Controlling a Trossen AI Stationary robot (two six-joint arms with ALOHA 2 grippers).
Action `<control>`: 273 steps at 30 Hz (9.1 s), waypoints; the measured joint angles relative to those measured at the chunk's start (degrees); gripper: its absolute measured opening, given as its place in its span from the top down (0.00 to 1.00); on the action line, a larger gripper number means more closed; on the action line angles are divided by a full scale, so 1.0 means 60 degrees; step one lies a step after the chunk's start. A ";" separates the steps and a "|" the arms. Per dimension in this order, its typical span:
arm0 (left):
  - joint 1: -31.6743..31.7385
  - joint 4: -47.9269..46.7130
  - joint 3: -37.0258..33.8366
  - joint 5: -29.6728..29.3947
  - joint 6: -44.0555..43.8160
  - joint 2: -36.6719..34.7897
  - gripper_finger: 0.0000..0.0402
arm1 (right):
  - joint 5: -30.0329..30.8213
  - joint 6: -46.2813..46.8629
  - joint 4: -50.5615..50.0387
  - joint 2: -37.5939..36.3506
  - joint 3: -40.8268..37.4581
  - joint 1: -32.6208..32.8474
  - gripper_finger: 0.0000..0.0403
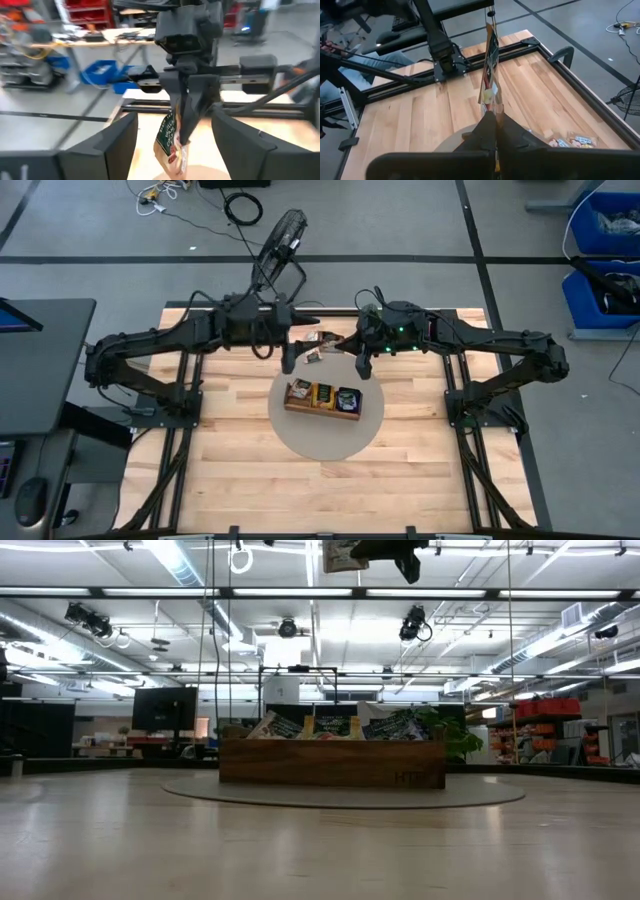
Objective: Pick & Place Tea
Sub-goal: Put the brown tea bag into the left section of the wooden organizer
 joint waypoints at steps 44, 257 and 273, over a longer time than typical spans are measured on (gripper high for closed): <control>0.1061 -0.0150 -0.0003 0.2771 -0.1548 0.0885 0.63 | -0.0018 0.0284 0.0062 0.0000 0.0007 0.0037 1.00; 0.3576 -0.4588 0.1492 0.0518 -0.4896 0.7832 0.98 | 0.0273 0.1556 -0.1421 -0.0678 0.0007 0.0787 0.55; 0.3578 -0.4856 0.1739 0.0136 -0.4047 0.6203 1.00 | 0.0273 0.1566 -0.1423 -0.0678 0.0007 0.0784 0.55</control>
